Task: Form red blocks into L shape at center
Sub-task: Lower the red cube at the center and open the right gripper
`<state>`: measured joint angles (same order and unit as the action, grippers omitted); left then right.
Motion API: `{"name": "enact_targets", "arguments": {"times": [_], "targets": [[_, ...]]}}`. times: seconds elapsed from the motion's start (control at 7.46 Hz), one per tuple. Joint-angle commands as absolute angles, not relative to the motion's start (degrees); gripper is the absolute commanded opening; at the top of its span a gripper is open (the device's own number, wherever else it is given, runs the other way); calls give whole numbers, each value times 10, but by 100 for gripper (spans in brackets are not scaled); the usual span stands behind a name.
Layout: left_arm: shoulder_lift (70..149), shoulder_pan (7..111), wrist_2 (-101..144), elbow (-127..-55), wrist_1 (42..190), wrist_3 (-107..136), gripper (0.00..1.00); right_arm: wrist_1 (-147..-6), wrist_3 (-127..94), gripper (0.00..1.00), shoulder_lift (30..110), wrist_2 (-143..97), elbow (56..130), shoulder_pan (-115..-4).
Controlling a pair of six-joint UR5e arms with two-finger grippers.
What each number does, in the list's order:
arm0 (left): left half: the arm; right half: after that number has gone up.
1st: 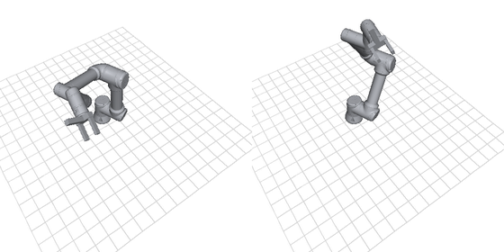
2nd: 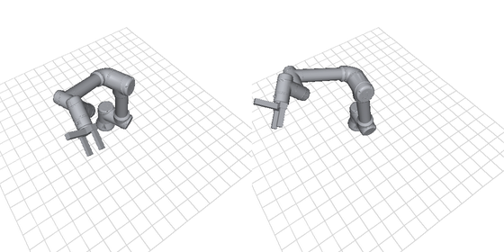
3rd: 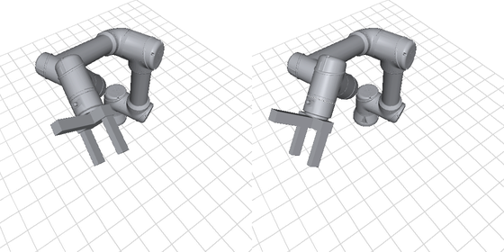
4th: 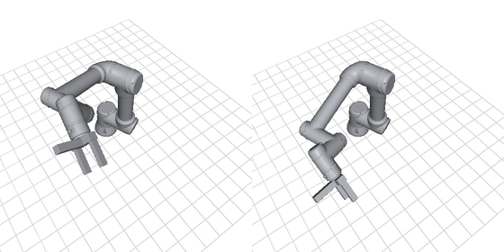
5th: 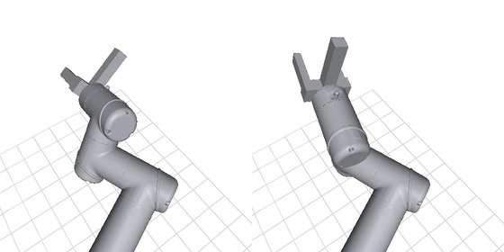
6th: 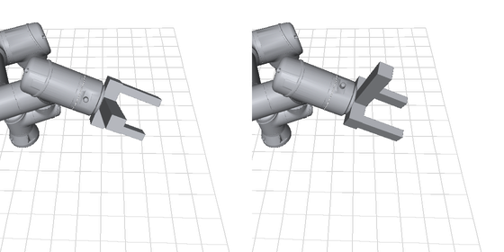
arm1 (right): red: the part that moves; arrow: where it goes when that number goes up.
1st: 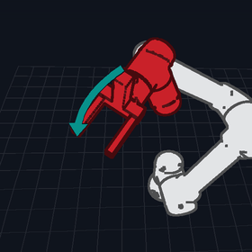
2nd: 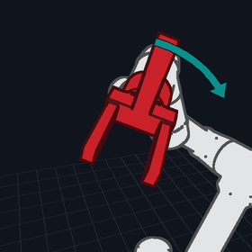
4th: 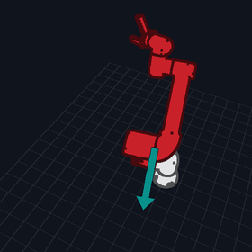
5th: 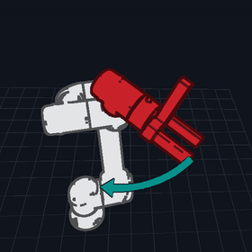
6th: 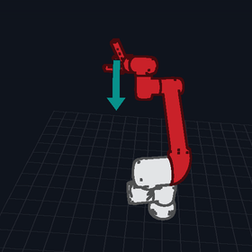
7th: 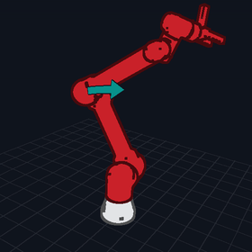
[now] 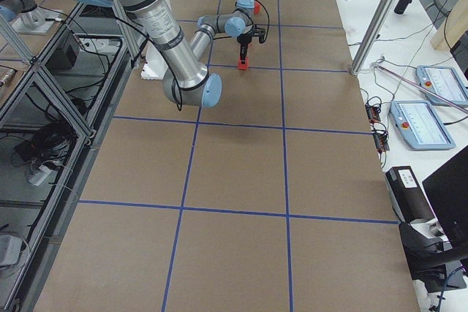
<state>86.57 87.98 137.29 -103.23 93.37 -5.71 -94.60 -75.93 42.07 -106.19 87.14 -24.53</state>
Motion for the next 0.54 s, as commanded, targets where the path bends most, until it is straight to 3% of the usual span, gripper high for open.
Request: {"name": "enact_targets", "arguments": {"times": [0.0, 0.27, 0.4], "targets": [[866, 880, 1373, -1032, 934, -57, 100, -952, -757, 32, 419, -1063, 871, -242], [866, 880, 1373, -1032, 933, -57, 100, -952, -757, 56, 417, -1063, 870, -242], [866, 880, 1373, -1032, 934, -57, 100, -952, -757, 63, 417, -1063, 870, -241]]}}
